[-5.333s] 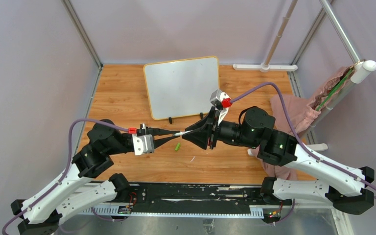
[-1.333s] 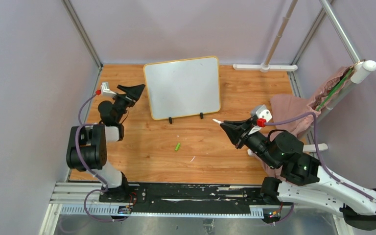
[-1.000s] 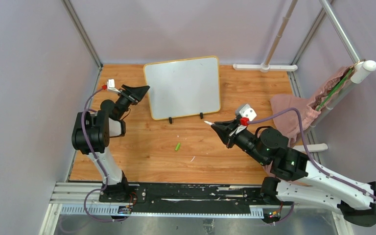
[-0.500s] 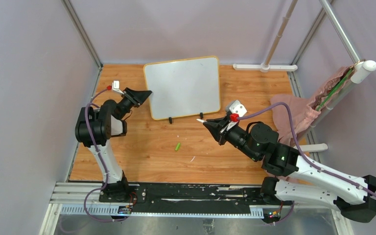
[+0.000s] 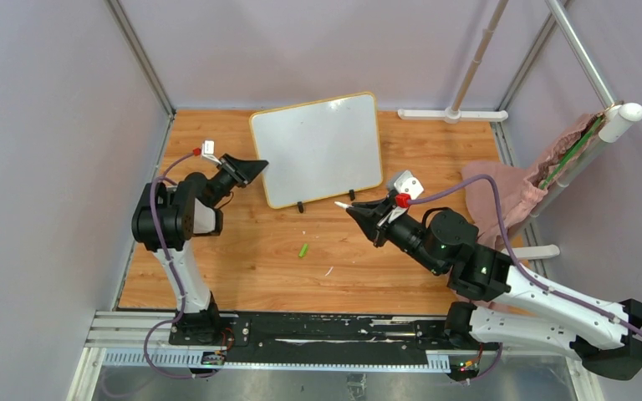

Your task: Write a sentence on the whiteboard

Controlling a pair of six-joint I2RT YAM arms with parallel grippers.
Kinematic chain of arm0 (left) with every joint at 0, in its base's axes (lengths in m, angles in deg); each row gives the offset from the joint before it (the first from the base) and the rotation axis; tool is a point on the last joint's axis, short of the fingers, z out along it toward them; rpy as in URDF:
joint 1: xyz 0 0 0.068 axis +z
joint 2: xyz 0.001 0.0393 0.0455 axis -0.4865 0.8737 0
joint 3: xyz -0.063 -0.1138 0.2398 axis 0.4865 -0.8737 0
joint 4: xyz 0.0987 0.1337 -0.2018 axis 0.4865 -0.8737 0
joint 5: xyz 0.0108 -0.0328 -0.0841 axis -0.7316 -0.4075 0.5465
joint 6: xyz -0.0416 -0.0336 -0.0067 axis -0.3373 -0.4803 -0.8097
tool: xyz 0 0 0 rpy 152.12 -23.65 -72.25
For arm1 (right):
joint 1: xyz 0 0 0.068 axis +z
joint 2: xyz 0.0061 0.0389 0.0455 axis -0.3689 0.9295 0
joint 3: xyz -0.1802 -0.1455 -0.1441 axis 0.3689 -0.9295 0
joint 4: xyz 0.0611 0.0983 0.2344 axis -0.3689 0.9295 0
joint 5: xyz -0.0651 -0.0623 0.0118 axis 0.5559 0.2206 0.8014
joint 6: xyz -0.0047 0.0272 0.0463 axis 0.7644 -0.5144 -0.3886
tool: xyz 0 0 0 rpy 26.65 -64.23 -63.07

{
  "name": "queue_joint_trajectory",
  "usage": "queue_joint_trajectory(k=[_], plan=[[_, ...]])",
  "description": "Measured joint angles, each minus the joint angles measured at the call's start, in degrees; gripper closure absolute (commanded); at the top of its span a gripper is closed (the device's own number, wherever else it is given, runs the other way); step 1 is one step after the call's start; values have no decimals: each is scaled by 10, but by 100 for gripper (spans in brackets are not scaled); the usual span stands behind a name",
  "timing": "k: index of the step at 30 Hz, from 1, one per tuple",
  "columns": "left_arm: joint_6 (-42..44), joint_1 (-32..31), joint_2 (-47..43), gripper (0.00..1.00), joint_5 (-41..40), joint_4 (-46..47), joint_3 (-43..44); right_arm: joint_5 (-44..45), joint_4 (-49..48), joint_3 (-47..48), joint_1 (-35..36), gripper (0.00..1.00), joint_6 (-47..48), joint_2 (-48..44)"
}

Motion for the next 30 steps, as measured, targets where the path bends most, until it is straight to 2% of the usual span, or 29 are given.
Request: queue_joint_trajectory(k=[4,6,12,13,14,15,27,30], plan=[[0,-4,-9,68,-4,3,-15,0,0,0,0,100,0,-11],[1,-6,-13,61,-11,3,-25,0,0,0,0,100,0,-17],[10,-26,-23,32,-23,3,-52,0,0,0,0,100,-2,-23],[10,-27,-24,24,-25,3,-54,0,0,0,0,100,-3,-22],[11,-28,-26,4,-26,3,-56,0,0,0,0,100,-3,-22],[13,-28,-29,1,-29,2,-58,0,0,0,0,100,-3,-22],[18,27,-96,0,-93,3,-108,0,0,0,0,100,2,-15],[26,44,-130,0,-107,-20,-118,0,0,0,0,100,7,-15]])
